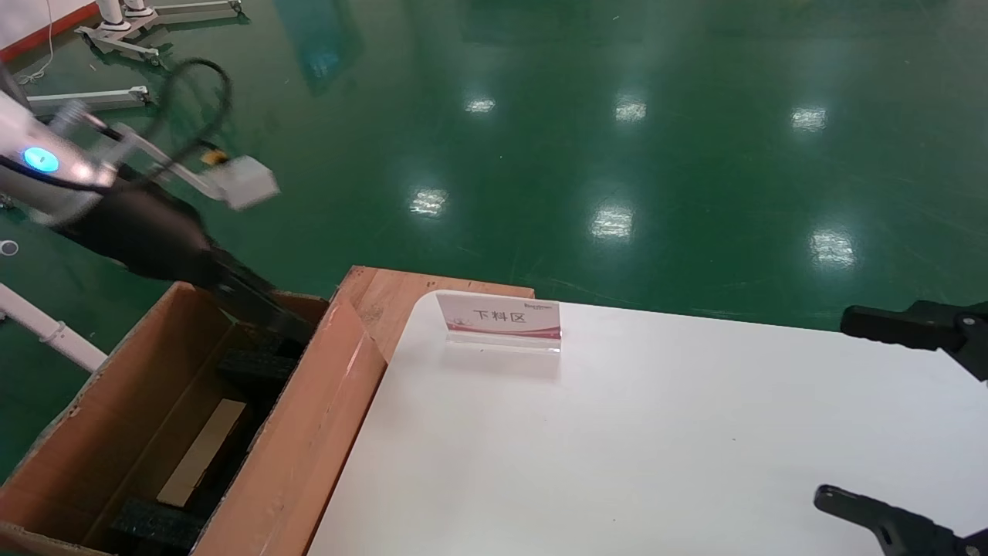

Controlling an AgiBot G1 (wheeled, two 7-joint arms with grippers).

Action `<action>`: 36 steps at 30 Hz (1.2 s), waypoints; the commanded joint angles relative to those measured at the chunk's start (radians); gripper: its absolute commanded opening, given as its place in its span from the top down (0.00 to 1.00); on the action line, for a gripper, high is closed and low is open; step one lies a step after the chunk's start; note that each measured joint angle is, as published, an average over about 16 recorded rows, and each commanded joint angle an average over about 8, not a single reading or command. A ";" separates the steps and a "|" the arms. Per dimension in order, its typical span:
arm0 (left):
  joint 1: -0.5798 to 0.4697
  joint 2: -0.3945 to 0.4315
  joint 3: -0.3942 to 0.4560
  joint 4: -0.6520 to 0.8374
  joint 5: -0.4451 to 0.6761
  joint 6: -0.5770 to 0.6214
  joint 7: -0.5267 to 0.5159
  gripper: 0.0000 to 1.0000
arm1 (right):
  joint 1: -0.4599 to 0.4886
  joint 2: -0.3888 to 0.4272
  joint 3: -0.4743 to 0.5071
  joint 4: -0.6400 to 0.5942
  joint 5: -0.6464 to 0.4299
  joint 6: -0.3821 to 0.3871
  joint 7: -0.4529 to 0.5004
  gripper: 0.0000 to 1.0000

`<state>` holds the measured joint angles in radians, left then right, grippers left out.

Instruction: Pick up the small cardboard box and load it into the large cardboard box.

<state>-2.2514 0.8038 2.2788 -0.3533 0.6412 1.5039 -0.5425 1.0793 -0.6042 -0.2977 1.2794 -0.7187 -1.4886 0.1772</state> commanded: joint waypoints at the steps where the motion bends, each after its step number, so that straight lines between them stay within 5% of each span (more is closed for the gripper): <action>1: 0.029 -0.005 -0.052 -0.027 0.002 0.002 0.009 0.00 | 0.000 0.000 0.000 0.000 0.000 0.000 0.000 0.00; 36: 0.772 -0.127 -1.313 -0.612 0.059 -0.005 0.233 0.00 | 0.001 0.001 -0.002 0.000 0.001 0.001 -0.001 0.00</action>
<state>-1.4792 0.6773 0.9661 -0.9656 0.6997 1.4992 -0.3096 1.0799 -0.6035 -0.2996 1.2790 -0.7176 -1.4881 0.1762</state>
